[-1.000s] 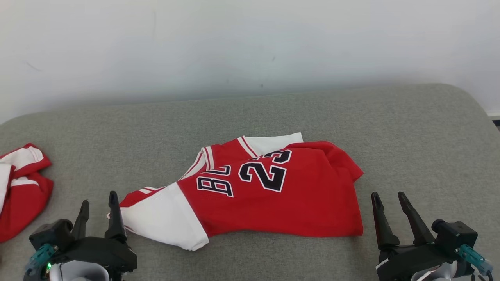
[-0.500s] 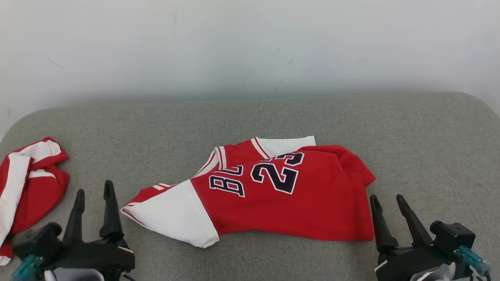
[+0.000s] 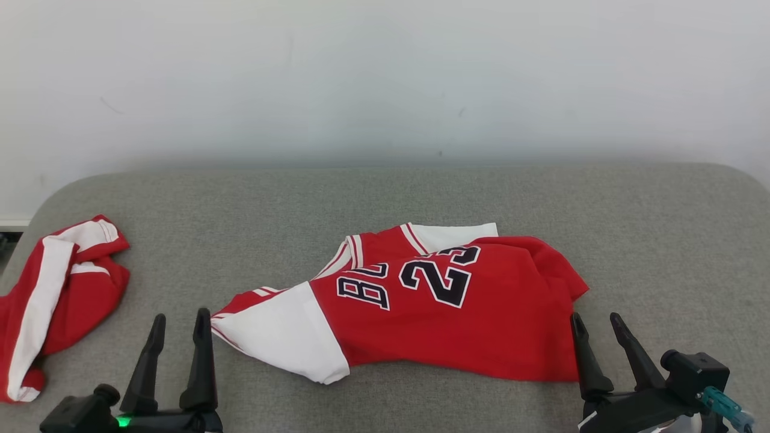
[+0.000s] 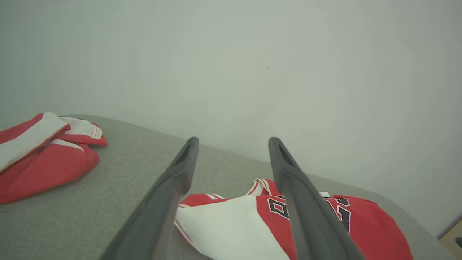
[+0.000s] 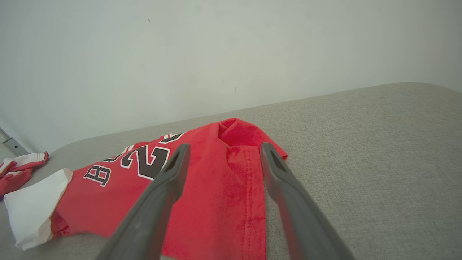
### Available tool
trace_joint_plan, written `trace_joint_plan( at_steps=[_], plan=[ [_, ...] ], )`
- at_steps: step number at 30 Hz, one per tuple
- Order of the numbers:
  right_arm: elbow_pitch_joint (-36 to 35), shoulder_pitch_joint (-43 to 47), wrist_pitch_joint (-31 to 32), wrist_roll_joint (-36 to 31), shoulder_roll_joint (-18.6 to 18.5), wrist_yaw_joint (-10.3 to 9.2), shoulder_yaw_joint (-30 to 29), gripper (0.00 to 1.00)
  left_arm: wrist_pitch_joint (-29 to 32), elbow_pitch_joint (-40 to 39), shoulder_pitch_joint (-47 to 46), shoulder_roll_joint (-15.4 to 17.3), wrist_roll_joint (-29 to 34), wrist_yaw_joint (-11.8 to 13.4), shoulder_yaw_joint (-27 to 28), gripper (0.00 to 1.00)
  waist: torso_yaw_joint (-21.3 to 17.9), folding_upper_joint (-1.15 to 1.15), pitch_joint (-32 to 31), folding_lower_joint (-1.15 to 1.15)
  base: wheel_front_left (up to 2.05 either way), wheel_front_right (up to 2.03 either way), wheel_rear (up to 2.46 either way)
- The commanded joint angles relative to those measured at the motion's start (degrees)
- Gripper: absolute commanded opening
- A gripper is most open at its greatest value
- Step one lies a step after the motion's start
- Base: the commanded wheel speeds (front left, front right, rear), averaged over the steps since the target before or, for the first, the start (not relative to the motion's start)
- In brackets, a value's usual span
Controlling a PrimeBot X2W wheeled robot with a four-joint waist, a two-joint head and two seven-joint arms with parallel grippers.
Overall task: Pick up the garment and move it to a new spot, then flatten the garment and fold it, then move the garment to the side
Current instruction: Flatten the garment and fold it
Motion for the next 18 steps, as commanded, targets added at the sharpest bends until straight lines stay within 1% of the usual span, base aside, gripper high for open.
trace_joint_plan(
  at_steps=[1,4,5,9,13,18],
  plan=[
    [-0.2,0.28,0.31,-0.25,-0.15,-0.12,-0.13,1.0,-0.25,0.18,0.94,0.19,1.4,-0.92,0.21,1.0,0.7,0.0,-0.69,0.0,0.0,0.0,0.0],
    [-0.08,0.62,1.13,-0.78,-0.14,-0.11,-0.1,1.0,-0.24,0.56,2.14,0.15,3.04,-2.14,0.41,1.0,1.29,0.0,-1.25,0.0,0.0,0.0,0.0],
    [0.09,0.67,1.96,-1.34,-0.15,-0.12,-0.2,1.0,-0.25,0.62,2.62,0.0,3.6,-2.03,0.66,1.0,1.43,0.0,-1.43,0.0,0.0,0.0,0.0],
    [0.82,0.9,8.45,-2.47,-0.15,-0.11,-2.5,1.0,-0.25,0.51,4.72,-0.75,5.29,-2.5,0.83,1.0,2.19,0.0,-2.2,0.0,0.0,0.0,0.0],
    [0.23,0.78,18.8,-3.5,-0.21,-0.11,-5.21,1.0,-0.25,0.83,5.95,-1.37,6.52,-2.99,0.44,1.0,3.56,0.0,-2.81,0.0,0.0,0.0,0.0],
    [-5.07,0.72,33.54,-7.14,-0.15,-0.11,-6.37,1.0,-0.25,1.02,6.29,-1.91,7.36,-3.3,0.65,1.0,4.38,0.0,-3.14,0.0,0.0,0.0,0.0]
  ],
)
